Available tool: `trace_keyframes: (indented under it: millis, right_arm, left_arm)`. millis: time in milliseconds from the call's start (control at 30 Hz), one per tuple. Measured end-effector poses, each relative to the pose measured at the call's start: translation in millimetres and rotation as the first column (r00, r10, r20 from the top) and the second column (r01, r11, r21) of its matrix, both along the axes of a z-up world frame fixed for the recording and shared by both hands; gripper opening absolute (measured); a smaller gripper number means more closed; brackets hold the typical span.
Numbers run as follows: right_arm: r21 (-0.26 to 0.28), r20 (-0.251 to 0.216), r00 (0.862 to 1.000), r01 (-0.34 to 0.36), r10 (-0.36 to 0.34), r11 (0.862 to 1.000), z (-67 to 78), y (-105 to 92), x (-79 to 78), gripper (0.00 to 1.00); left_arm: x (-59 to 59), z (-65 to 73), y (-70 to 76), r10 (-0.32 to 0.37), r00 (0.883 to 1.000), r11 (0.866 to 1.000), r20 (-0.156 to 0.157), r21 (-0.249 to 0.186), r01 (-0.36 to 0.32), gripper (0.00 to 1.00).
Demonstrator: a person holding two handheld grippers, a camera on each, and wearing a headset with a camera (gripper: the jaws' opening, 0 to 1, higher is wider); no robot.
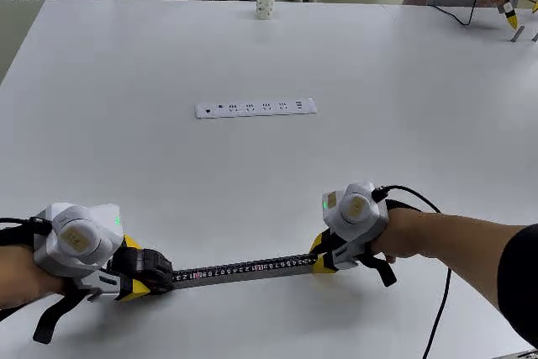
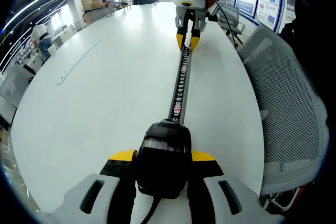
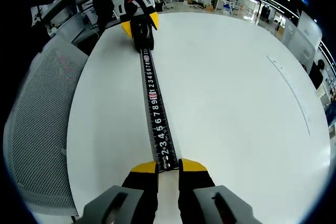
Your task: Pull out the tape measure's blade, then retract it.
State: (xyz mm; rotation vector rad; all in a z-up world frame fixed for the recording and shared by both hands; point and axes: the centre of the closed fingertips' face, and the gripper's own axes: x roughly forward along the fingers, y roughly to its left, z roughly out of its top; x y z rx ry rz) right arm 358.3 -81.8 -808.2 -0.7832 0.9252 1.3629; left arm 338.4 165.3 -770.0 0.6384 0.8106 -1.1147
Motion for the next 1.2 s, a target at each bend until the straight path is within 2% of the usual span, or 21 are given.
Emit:
trace_keyframes:
  millis: [267,467,600,667,733,833,900,967,1000,1033,1100,1133,1167,1200]
  right_arm:
    - [-0.009,0.01,1.0,-0.001,0.001,1.0,-0.2,0.2,0.7,0.11]
    - [0.003,0.006,0.999,0.051,-0.051,0.999,-0.5,1.4,-0.2,0.12]
    - [-0.019,0.066,0.998,0.027,-0.026,0.999,-1.0,0.1,-0.1,0.13]
    - [-0.015,0.104,0.994,0.036,-0.034,0.999,1.5,-1.3,2.8,0.2]
    - [0.048,0.131,0.985,0.105,-0.11,0.993,10.9,-0.5,8.7,0.28]
    - [0.111,0.124,0.972,0.186,-0.199,0.976,22.2,-4.6,10.1,0.28]
    - [0.143,0.123,0.961,0.229,-0.247,0.963,29.9,-9.8,7.7,0.31]
    - [0.158,0.12,0.954,0.256,-0.276,0.954,34.2,-16.0,4.2,0.34]
    - [0.164,0.122,0.95,0.267,-0.288,0.95,36.4,-19.7,2.4,0.35]
    - [0.183,0.126,0.938,0.298,-0.323,0.937,40.4,-24.2,2.3,0.38]
    - [0.228,0.116,0.912,0.362,-0.394,0.904,49.5,-32.4,1.7,0.41]
    - [0.251,0.117,0.901,0.381,-0.418,0.89,53.8,-35.1,2.3,0.43]
    - [0.268,0.118,0.885,0.409,-0.451,0.873,58.7,-41.5,1.8,0.45]
    - [0.276,0.116,0.874,0.428,-0.472,0.861,62.2,-45.9,0.5,0.47]
  left_arm:
    - [0.4,-0.1,-0.3,-0.006,1.0,1.0,0.003,0.008,0.006,0.32]
    - [0.8,0.2,-0.1,-0.007,1.0,1.0,0.006,0.029,0.007,0.33]
    - [0.2,0.7,2.2,0.006,1.0,0.999,0.013,0.035,-0.006,0.33]
    - [0.8,2.5,5.2,0.013,1.0,0.999,0.016,0.038,-0.013,0.33]
    - [1.1,6.2,11.5,0.028,0.999,0.999,0.026,0.045,-0.029,0.34]
    - [1.3,8.8,22.5,0.065,0.997,0.997,0.035,0.045,-0.067,0.34]
    - [0.9,14.2,28.3,0.106,0.993,0.994,0.057,0.03,-0.108,0.35]
    - [-0.5,18.6,32.9,0.167,0.984,0.986,0.056,-0.001,-0.168,0.37]
    - [-1.5,20.7,35.6,0.199,0.979,0.98,0.054,-0.019,-0.198,0.39]
    - [-3.0,25.1,38.4,0.246,0.968,0.969,0.05,-0.054,-0.243,0.42]
    - [-7.7,34.9,41.9,0.339,0.941,0.933,0.016,-0.133,-0.334,0.46]
    - [-8.4,39.8,43.3,0.375,0.927,0.914,0.005,-0.169,-0.369,0.48]
    - [-9.0,47.8,46.1,0.431,0.902,0.877,-0.01,-0.229,-0.422,0.51]
    - [-10.8,51.9,49.2,0.461,0.887,0.855,-0.022,-0.257,-0.451,0.53]
